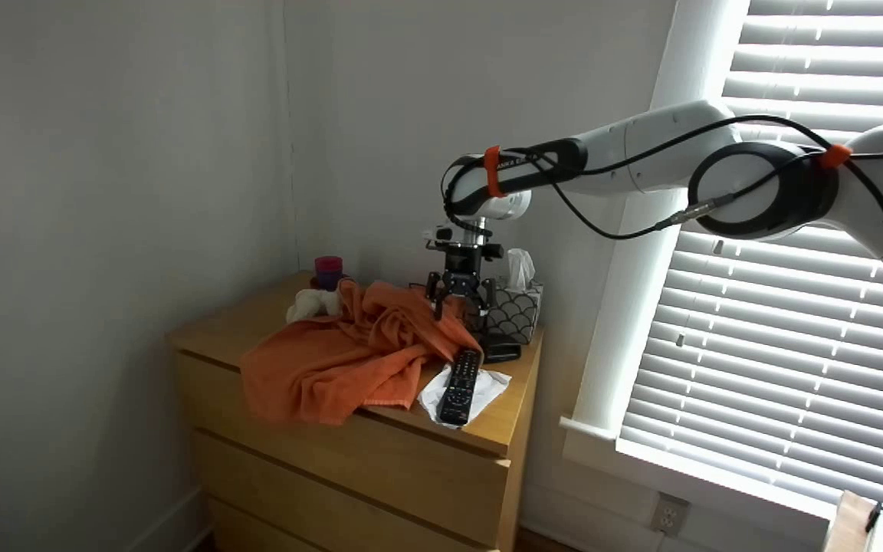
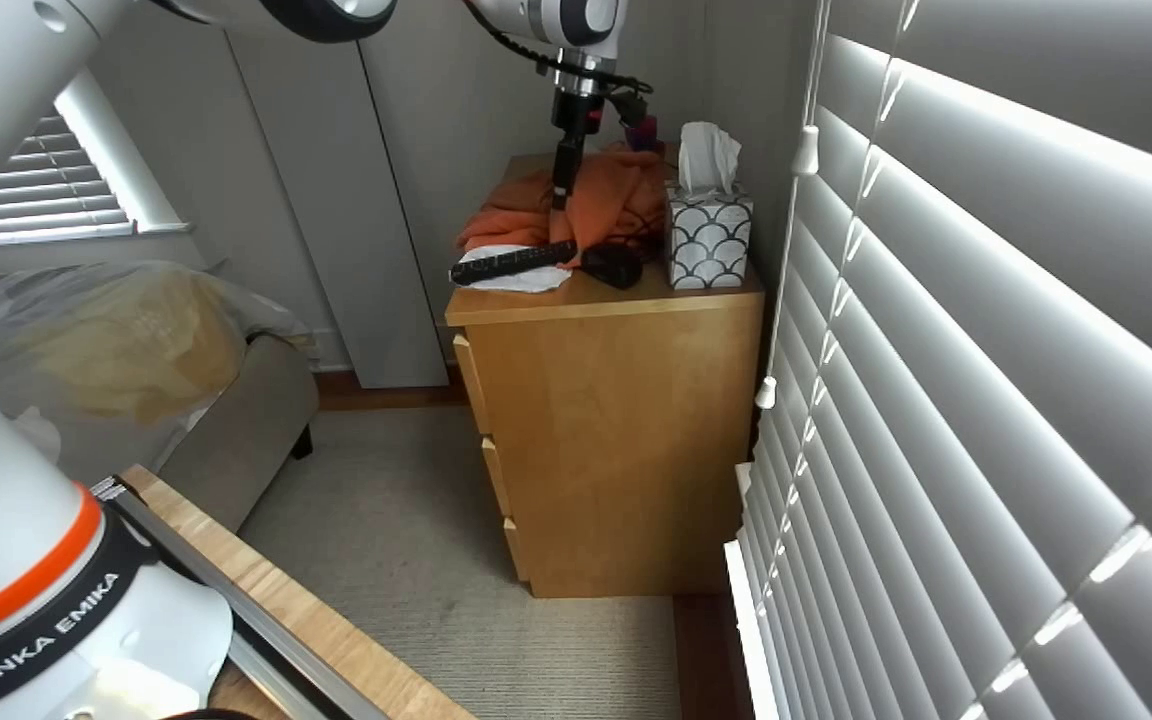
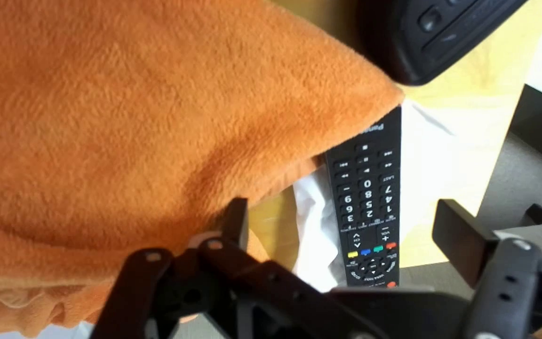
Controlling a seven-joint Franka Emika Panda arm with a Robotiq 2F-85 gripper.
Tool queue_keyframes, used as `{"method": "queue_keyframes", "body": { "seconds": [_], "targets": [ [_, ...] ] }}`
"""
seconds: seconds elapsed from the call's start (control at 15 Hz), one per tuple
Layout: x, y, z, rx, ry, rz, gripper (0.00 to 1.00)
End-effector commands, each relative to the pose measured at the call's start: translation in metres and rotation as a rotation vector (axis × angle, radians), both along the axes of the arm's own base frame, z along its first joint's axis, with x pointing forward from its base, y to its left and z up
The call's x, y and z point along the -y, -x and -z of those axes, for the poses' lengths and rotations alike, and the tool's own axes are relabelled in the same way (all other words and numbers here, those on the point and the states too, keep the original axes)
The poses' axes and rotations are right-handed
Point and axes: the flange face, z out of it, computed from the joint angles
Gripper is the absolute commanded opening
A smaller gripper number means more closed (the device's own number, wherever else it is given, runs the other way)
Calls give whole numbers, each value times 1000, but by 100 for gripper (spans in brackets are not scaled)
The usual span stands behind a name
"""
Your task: Pick up the remote from the orange towel and place it on the white paper towel
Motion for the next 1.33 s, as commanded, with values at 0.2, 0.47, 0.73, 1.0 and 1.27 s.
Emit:
{"method": "queue_keyframes", "body": {
  "seconds": [0.2, 0.47, 0.73, 1.0, 1.27],
  "targets": [
    [-64, 25, -5, -25, 137, -98, 100],
    [-68, 13, -5, -7, 88, -100, 100],
    [-74, 24, 17, 8, 58, -198, 100],
    [-81, 41, 55, 19, 28, -244, 100],
    [-78, 55, 80, 43, 26, -275, 100]
  ]
}}
